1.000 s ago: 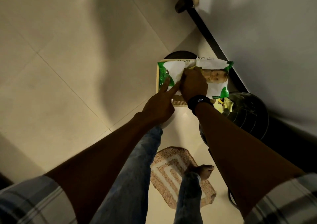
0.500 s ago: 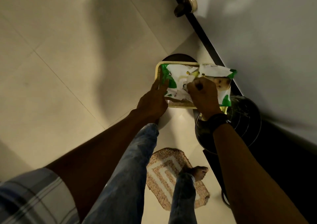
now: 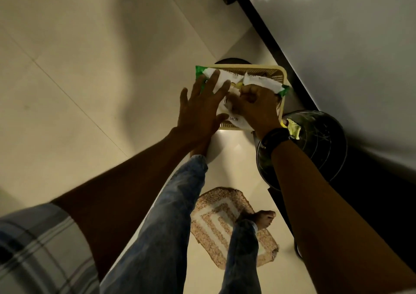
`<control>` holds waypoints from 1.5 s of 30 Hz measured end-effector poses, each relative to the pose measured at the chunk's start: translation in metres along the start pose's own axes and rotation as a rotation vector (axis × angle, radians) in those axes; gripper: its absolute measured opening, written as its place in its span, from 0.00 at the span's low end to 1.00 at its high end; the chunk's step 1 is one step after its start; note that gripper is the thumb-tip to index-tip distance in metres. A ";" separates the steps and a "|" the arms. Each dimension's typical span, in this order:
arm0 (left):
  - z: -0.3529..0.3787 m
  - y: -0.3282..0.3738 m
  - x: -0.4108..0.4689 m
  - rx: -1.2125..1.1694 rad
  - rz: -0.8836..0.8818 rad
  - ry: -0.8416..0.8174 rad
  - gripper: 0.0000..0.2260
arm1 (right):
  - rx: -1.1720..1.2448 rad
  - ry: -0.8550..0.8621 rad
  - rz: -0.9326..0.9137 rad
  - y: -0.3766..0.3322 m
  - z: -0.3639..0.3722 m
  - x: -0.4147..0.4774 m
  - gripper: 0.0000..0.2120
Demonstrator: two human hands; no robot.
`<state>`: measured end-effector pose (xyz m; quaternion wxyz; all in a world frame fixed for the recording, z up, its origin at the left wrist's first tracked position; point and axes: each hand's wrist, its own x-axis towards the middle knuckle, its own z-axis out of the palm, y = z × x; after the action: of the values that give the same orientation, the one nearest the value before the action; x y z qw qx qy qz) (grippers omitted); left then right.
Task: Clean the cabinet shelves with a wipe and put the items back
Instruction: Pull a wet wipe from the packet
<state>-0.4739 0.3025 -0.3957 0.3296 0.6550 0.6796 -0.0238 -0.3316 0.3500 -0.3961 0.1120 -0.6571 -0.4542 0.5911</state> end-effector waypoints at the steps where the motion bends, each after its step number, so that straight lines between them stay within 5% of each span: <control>1: 0.001 0.000 0.002 0.003 -0.012 -0.014 0.34 | -0.031 0.030 -0.005 -0.002 0.001 -0.001 0.04; 4: 0.002 0.001 0.005 -0.024 -0.027 -0.022 0.33 | 0.000 0.103 0.019 -0.002 -0.002 -0.002 0.06; 10: 0.007 -0.001 0.001 -0.064 -0.022 0.003 0.33 | 0.567 0.136 0.203 0.004 -0.021 -0.012 0.10; 23: -0.007 0.001 -0.013 -0.207 0.003 -0.030 0.37 | 0.702 0.194 0.215 -0.002 -0.033 -0.041 0.14; 26: -0.027 0.018 -0.030 -0.404 -0.019 0.025 0.27 | 0.710 0.149 0.207 -0.017 -0.037 -0.069 0.14; 30: -0.079 0.059 -0.064 -0.803 -0.273 -0.032 0.16 | 0.677 0.110 0.177 -0.043 -0.041 -0.126 0.15; 34: -0.137 0.099 -0.114 -1.286 -0.384 -0.171 0.14 | 0.616 0.133 0.161 -0.072 -0.048 -0.193 0.11; 38: -0.158 0.130 -0.167 -1.042 -0.186 -0.201 0.20 | 0.558 0.169 0.072 -0.081 -0.064 -0.259 0.06; 45: -0.159 0.187 -0.240 -1.009 -0.099 -0.091 0.15 | 0.564 0.280 -0.033 -0.053 -0.112 -0.356 0.10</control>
<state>-0.3891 0.1931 -0.0819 0.6326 0.3794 0.6216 0.2635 -0.2183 0.1631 -0.0887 0.3607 -0.6675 -0.2633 0.5958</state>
